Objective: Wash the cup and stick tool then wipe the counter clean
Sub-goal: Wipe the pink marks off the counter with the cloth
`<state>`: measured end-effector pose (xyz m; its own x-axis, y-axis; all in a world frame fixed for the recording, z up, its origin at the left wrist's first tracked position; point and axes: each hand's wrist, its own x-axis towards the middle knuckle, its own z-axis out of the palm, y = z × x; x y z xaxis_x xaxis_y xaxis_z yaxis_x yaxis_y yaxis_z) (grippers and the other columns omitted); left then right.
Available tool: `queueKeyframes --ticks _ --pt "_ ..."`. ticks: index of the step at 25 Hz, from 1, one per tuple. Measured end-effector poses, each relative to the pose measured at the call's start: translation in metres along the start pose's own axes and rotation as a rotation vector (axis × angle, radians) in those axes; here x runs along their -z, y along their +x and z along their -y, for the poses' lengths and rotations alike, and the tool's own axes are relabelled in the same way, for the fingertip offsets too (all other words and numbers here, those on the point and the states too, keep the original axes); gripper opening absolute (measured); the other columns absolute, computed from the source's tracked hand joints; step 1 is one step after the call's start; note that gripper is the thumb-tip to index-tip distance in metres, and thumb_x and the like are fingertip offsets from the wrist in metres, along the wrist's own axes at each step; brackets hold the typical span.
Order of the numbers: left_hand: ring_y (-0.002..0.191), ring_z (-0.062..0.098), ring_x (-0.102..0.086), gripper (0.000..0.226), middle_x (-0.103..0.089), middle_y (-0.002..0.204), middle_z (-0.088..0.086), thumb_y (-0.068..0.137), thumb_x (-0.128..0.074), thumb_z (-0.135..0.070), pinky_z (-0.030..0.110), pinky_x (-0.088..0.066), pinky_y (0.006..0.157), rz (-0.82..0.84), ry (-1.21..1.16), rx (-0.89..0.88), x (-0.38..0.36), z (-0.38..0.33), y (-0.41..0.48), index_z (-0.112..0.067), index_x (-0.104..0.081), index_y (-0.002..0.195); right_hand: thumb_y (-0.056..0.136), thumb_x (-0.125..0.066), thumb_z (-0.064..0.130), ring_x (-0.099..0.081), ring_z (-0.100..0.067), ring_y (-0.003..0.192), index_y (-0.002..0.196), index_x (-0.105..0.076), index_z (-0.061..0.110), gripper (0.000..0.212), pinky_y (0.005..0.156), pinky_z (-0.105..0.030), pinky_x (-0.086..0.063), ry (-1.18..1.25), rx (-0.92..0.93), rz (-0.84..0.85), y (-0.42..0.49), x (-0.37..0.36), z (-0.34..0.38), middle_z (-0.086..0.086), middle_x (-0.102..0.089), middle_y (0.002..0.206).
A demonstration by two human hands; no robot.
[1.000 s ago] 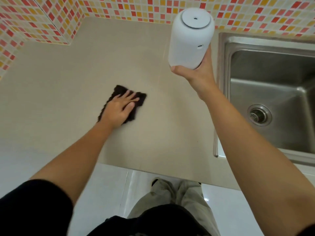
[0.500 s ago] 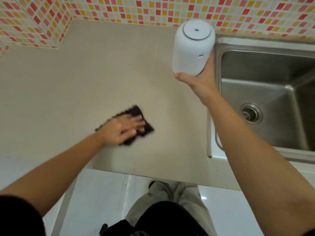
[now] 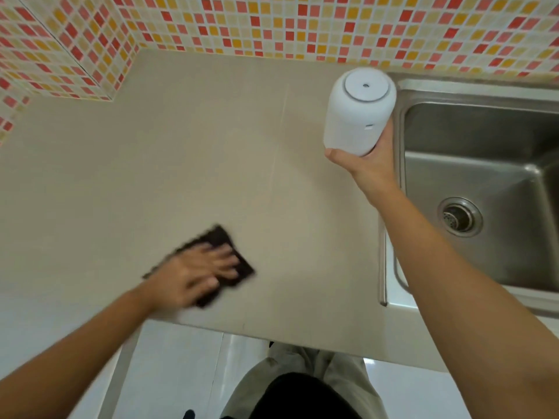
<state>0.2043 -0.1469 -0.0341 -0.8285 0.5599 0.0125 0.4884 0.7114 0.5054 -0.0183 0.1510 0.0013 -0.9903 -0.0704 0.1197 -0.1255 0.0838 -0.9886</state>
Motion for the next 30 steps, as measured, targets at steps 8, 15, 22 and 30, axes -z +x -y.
queueKeyframes --ticks 8,15,22,30 --pt "0.141 0.026 -0.025 0.051 -0.035 0.150 0.006 0.097 -0.026 -0.042 0.045 -0.022 0.112 -0.227 0.226 0.582 -0.005 0.038 0.168 -0.018 -0.041 0.140 0.058 -0.084 0.019 -0.053 -0.008 0.108 0.128 -0.036 0.021 0.085 0.084 -0.025 -0.050 -0.100 -0.071 -0.027 0.000 -0.014 -0.025 0.001 -0.050 0.123" --pt "0.136 0.017 -0.035 0.048 -0.046 0.140 0.001 0.100 -0.028 -0.041 0.034 -0.022 0.114 -0.029 0.244 0.032 -0.001 0.021 0.057 -0.015 -0.054 0.130 0.057 -0.086 0.037 -0.053 -0.011 0.113 0.130 -0.037 0.025 0.089 0.089 -0.034 -0.050 -0.206 -0.073 0.012 -0.003 -0.016 -0.033 0.004 -0.051 0.127" --pt "0.139 0.025 -0.029 0.064 -0.043 0.144 0.009 0.089 -0.023 -0.050 0.044 -0.026 0.113 -0.196 0.116 0.452 0.012 0.048 0.160 -0.012 -0.051 0.133 0.051 -0.085 0.051 -0.049 -0.014 0.121 0.134 -0.034 0.021 0.102 0.095 -0.027 -0.045 -0.398 -0.093 0.009 -0.013 -0.011 -0.034 0.004 -0.050 0.131" --pt "0.134 0.017 -0.037 0.043 -0.054 0.134 0.005 0.099 -0.034 -0.036 0.031 -0.020 0.114 -0.006 0.156 -0.034 -0.008 -0.003 0.051 -0.012 -0.058 0.125 0.097 -0.027 0.036 0.005 -0.020 0.146 0.149 -0.007 0.012 0.061 0.115 -0.038 0.003 -1.074 -0.034 0.310 -0.046 0.072 -0.046 -0.005 -0.002 0.159"
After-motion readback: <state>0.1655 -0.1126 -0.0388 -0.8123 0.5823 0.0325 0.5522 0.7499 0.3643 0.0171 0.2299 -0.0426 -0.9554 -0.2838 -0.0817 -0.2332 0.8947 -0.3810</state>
